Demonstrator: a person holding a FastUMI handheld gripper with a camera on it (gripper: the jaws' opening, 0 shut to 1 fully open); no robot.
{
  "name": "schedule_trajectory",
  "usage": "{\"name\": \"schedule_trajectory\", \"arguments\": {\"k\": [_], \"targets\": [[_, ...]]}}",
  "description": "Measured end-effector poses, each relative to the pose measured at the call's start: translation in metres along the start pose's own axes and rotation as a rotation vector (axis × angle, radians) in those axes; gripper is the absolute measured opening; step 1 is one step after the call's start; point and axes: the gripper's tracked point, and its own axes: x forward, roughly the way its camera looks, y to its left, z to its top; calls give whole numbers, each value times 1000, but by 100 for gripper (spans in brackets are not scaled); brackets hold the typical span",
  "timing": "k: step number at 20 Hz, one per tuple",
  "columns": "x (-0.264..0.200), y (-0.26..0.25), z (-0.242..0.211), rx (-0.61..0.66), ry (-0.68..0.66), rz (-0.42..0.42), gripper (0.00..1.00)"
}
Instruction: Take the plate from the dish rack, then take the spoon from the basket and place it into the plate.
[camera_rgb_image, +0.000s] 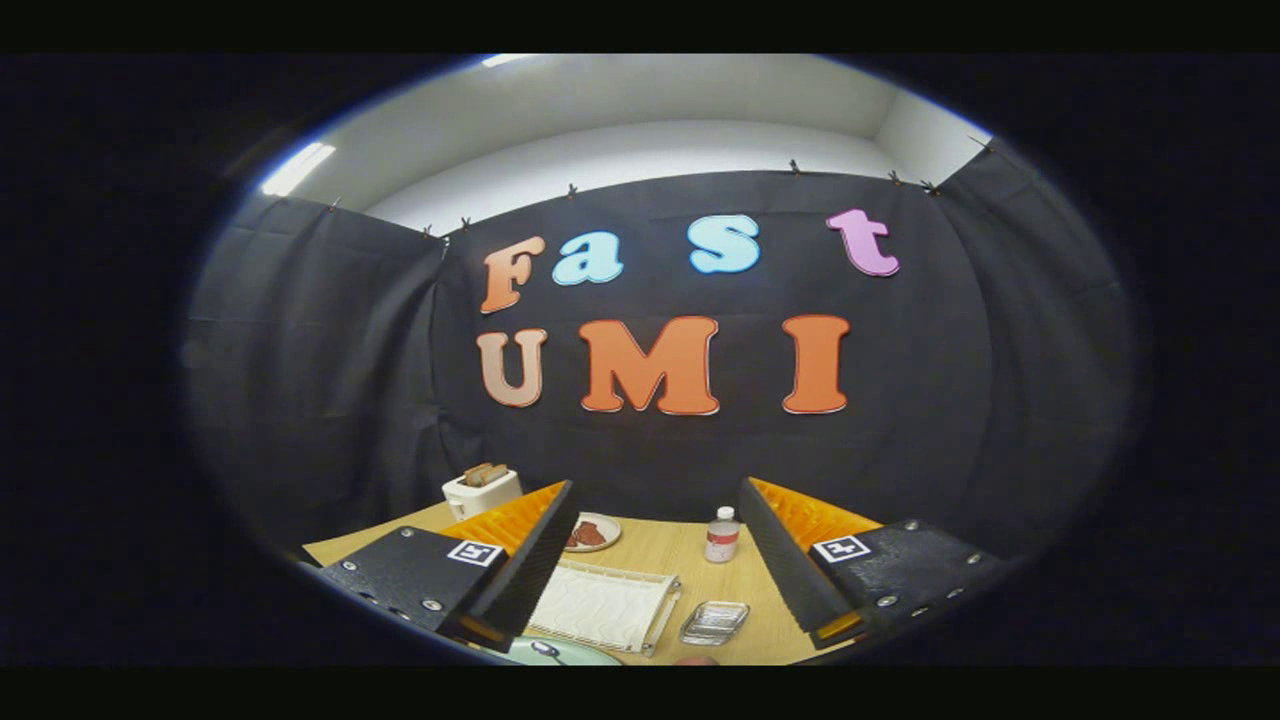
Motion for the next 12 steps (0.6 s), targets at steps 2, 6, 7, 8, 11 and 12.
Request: {"name": "schedule_trajectory", "arguments": {"k": [2,6,7,8,11,12], "targets": [[-2,0,7,-2,-33,-6,97],[-5,-7,8,-17,-74,-38,97],[-5,-8,5,-12,-70,-42,97],[-6,-9,3,-6,-66,-46,97],[-8,-14,-4,8,-46,-60,97],[-9,-16,-6,6,-42,-63,97]]}}
